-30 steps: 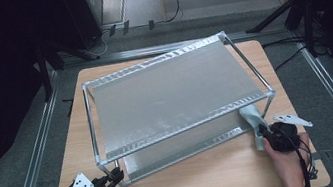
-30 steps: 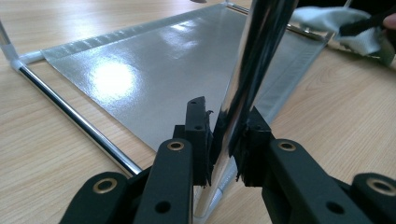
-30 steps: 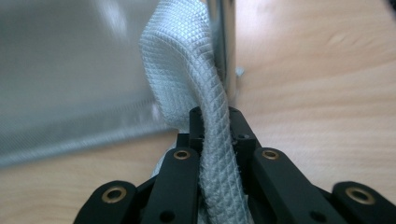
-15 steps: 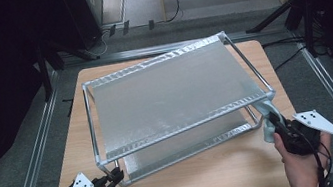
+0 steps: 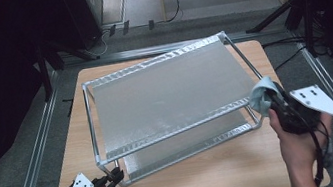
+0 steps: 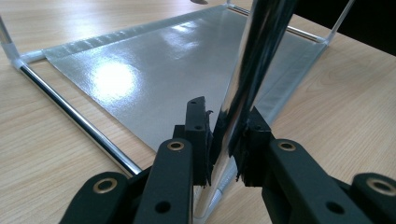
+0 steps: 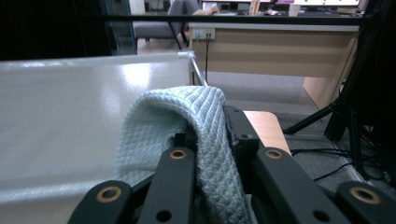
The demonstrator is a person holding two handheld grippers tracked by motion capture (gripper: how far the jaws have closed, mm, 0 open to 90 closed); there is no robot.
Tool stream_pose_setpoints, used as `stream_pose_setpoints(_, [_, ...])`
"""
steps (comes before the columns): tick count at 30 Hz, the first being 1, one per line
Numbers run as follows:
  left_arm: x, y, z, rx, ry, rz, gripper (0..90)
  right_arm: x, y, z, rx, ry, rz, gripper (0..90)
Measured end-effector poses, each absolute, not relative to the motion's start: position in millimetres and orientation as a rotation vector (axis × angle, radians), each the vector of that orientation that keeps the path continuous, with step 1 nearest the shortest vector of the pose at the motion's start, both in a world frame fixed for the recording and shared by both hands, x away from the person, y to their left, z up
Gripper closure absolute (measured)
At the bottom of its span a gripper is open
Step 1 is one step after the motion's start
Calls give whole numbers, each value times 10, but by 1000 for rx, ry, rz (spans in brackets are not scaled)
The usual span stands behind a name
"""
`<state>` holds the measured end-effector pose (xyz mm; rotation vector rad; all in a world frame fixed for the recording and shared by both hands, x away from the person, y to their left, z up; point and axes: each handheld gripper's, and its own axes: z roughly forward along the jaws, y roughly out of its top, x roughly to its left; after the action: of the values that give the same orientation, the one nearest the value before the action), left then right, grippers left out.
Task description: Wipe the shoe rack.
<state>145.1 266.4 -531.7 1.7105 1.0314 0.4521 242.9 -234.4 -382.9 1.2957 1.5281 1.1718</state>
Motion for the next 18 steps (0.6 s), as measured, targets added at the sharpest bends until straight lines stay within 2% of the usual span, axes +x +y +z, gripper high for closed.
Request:
stream_pose_setpoints(6, [1448, 2635, -5319, 1700, 1039, 443, 774, 2645, -2130, -3947, 1297, 1626, 1156, 803])
stream_pose_setpoints(11, [1430, 2547, -5313, 1715, 1021, 434, 776, 2649, -1973, -3978, 1302, 1642, 1234, 808])
stream_pose_setpoints(18, [1394, 2358, -5307, 1739, 981, 425, 781, 2544, -1492, -4005, 1211, 1754, 1328, 810])
